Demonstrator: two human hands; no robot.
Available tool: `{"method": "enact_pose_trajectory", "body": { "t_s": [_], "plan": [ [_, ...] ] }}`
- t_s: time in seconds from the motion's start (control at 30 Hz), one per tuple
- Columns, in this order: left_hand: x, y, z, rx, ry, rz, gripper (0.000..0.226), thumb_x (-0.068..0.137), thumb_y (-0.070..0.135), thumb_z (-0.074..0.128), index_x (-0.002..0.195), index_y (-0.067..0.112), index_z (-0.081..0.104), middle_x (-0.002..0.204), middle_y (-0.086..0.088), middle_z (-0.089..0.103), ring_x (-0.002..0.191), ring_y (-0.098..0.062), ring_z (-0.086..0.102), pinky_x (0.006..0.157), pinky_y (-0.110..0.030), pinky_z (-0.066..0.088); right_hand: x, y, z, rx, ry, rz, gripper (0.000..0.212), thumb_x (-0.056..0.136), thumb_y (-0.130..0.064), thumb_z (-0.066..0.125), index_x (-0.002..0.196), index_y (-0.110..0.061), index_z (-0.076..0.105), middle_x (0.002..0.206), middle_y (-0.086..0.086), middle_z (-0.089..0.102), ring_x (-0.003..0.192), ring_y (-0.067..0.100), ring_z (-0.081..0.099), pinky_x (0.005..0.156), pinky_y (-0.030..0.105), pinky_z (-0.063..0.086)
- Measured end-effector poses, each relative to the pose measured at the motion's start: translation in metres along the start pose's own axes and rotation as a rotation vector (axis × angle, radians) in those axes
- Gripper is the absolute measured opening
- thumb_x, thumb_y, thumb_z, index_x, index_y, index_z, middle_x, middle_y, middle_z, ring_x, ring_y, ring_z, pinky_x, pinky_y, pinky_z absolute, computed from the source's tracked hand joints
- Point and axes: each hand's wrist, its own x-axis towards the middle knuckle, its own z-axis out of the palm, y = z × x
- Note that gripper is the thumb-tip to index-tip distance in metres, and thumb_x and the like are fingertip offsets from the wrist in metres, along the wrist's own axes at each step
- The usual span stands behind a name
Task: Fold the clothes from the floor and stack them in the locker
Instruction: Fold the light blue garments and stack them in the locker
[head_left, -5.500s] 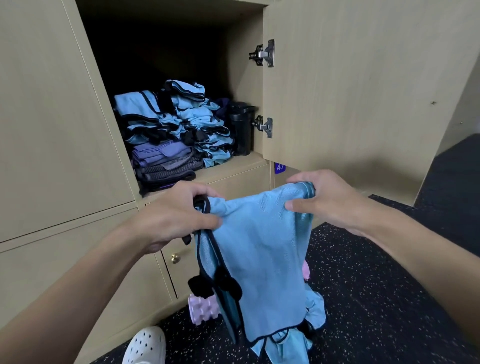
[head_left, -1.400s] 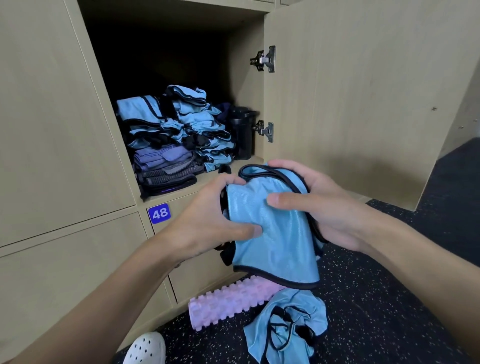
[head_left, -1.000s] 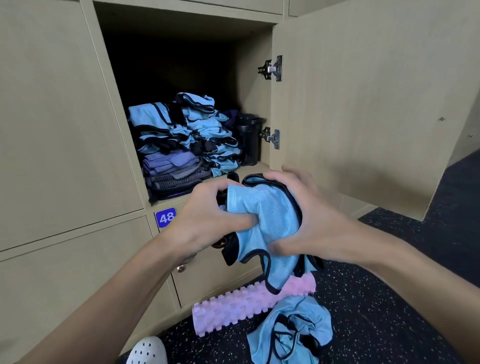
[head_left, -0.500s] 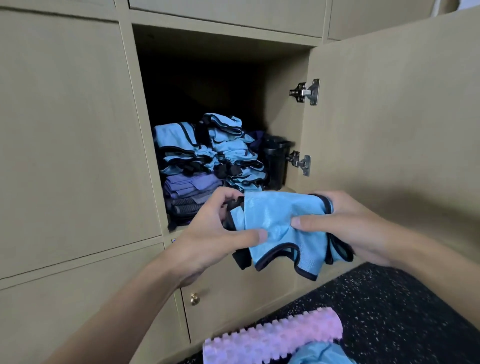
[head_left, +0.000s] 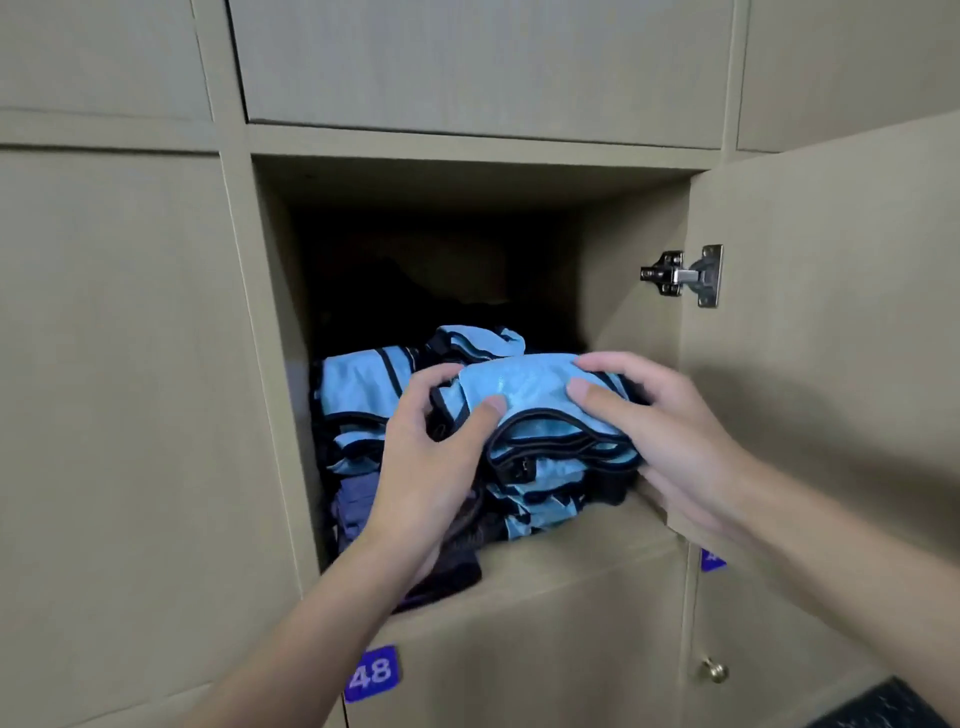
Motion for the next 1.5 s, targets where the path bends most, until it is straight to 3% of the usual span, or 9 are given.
{"method": "enact_pose_trajectory", "body": {
  "t_s": [0.33, 0.5, 0.63, 0.77, 0.87, 1.03, 1.13, 1.33, 1.5],
  "plan": [
    [0.147, 0.020, 0.000, 0.294, 0.139, 0.280, 0.053, 0.077, 0.051, 0.070, 0.124, 0.049, 0.047, 0.127, 0.004, 0.051, 0.104, -0.003, 0.060, 0.090, -0.022, 0.052, 0.151, -0.012, 0.039, 0.063, 0.048, -0.088, 0.089, 0.050, -0.060, 0.080, 0.130, -0.029, 0.058, 0.127, 0.001, 0.064, 0.115, 0.022, 0.064, 0.098, 0.043, 0.053],
    [0.188, -0.013, -0.003, 0.526, 0.175, 0.252, 0.039, 0.080, 0.044, 0.058, 0.116, 0.033, 0.068, 0.118, 0.000, 0.067, 0.107, -0.010, 0.062, 0.101, -0.034, 0.049, 0.187, 0.019, 0.051, 0.049, -0.093, -0.019, 0.049, 0.082, -0.052, 0.073, 0.109, -0.012, 0.070, 0.107, -0.001, 0.074, 0.100, 0.013, 0.071, 0.078, 0.022, 0.056],
    [0.168, -0.061, -0.006, 0.756, 0.142, 0.213, 0.040, 0.097, 0.039, 0.055, 0.137, 0.034, 0.054, 0.139, 0.004, 0.042, 0.133, -0.014, 0.035, 0.105, -0.025, 0.027, 0.197, 0.067, 0.052, -0.509, -0.082, -0.105, 0.073, 0.074, -0.067, 0.069, 0.129, -0.020, 0.061, 0.152, -0.010, 0.032, 0.142, 0.011, 0.029, 0.115, 0.038, 0.029],
    [0.166, -0.077, -0.010, 0.969, 0.180, 0.286, 0.051, 0.096, 0.050, 0.047, 0.145, 0.037, 0.040, 0.149, 0.005, 0.031, 0.142, -0.012, 0.017, 0.117, -0.034, 0.016, 0.195, 0.090, 0.050, -0.501, -0.065, -0.217, 0.077, 0.065, -0.076, 0.067, 0.122, -0.024, 0.066, 0.138, -0.017, 0.046, 0.131, 0.010, 0.044, 0.110, 0.044, 0.037],
    [0.168, -0.080, -0.009, 0.963, 0.183, 0.295, 0.053, 0.096, 0.048, 0.049, 0.146, 0.035, 0.040, 0.155, 0.005, 0.018, 0.143, -0.010, 0.012, 0.118, -0.032, 0.012, 0.194, 0.100, 0.052, -0.556, -0.059, -0.248, 0.064, 0.081, -0.062, 0.066, 0.130, -0.021, 0.060, 0.144, -0.014, 0.043, 0.133, 0.010, 0.043, 0.112, 0.042, 0.034],
    [0.173, -0.081, -0.017, 0.873, 0.113, 0.273, 0.049, 0.097, 0.044, 0.054, 0.144, 0.031, 0.045, 0.146, 0.012, 0.031, 0.136, -0.011, 0.028, 0.110, -0.028, 0.021, 0.199, 0.096, 0.056, -0.457, -0.036, -0.119, 0.098, 0.068, -0.096, 0.029, 0.125, -0.022, 0.061, 0.139, -0.014, 0.048, 0.130, 0.015, 0.045, 0.114, 0.045, 0.031],
    [0.175, -0.081, -0.022, 0.779, 0.066, 0.238, 0.046, 0.097, 0.043, 0.056, 0.141, 0.034, 0.047, 0.139, 0.019, 0.038, 0.129, -0.009, 0.041, 0.106, -0.028, 0.031, 0.200, 0.096, 0.060, -0.404, 0.035, -0.121, 0.068, 0.077, -0.083, 0.041, 0.117, -0.031, 0.058, 0.120, -0.013, 0.058, 0.115, 0.016, 0.055, 0.106, 0.047, 0.040],
    [0.172, -0.098, -0.033, 0.855, 0.027, 0.208, 0.048, 0.099, 0.046, 0.047, 0.145, 0.033, 0.042, 0.135, 0.031, 0.034, 0.122, -0.003, 0.043, 0.097, -0.024, 0.032, 0.196, 0.118, 0.067, -0.432, -0.037, -0.165, 0.051, 0.089, -0.058, 0.057, 0.134, -0.033, 0.055, 0.118, -0.014, 0.051, 0.115, 0.011, 0.053, 0.105, 0.040, 0.042],
    [0.171, -0.106, -0.035, 0.949, 0.016, 0.209, 0.052, 0.100, 0.048, 0.041, 0.149, 0.034, 0.035, 0.150, 0.027, 0.027, 0.132, -0.012, 0.039, 0.104, -0.029, 0.031, 0.186, 0.126, 0.072, -0.513, 0.005, -0.121, 0.061, 0.088, -0.065, 0.052, 0.131, -0.022, 0.054, 0.120, -0.013, 0.047, 0.116, 0.016, 0.051, 0.099, 0.037, 0.043]
  ]
}}
